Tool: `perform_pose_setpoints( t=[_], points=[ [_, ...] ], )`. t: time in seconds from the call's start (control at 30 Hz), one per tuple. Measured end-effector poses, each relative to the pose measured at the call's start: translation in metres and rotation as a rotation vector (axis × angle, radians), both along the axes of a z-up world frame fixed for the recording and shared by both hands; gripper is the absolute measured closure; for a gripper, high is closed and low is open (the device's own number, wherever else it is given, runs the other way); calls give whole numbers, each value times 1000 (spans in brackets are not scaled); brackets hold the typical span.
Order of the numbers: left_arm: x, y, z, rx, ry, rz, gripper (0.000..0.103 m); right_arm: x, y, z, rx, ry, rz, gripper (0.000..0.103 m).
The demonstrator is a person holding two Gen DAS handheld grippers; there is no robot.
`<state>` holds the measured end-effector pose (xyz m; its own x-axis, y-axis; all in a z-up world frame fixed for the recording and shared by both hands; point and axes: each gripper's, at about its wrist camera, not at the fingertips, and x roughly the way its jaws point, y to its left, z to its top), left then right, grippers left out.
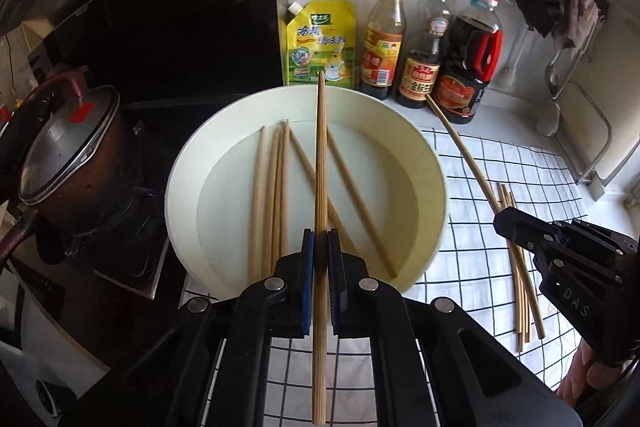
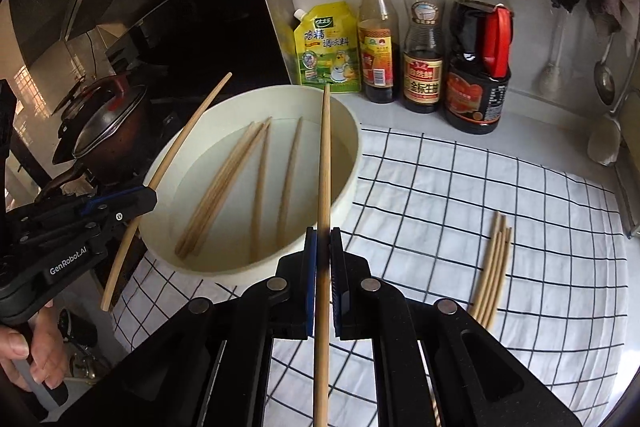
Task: Organize utensils
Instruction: 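Carry both chopsticks over the white basin and lower them in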
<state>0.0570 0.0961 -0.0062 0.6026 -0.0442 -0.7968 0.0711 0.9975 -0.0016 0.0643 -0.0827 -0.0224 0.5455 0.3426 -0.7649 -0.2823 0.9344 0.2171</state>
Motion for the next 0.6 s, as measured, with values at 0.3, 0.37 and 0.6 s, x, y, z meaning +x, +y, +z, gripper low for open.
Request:
perform_pose_setpoints(
  t=[0.3, 0.37, 0.6],
  points=[
    [45, 22, -11, -17, 3, 15, 96, 48, 43, -4, 5, -3, 42, 97],
    [55, 24, -16, -23, 12, 16, 96, 58, 51, -7, 9, 4, 46, 97],
    [78, 31, -35, -22, 46, 17, 96, 84, 70, -24, 2, 53, 48, 97]
  ],
)
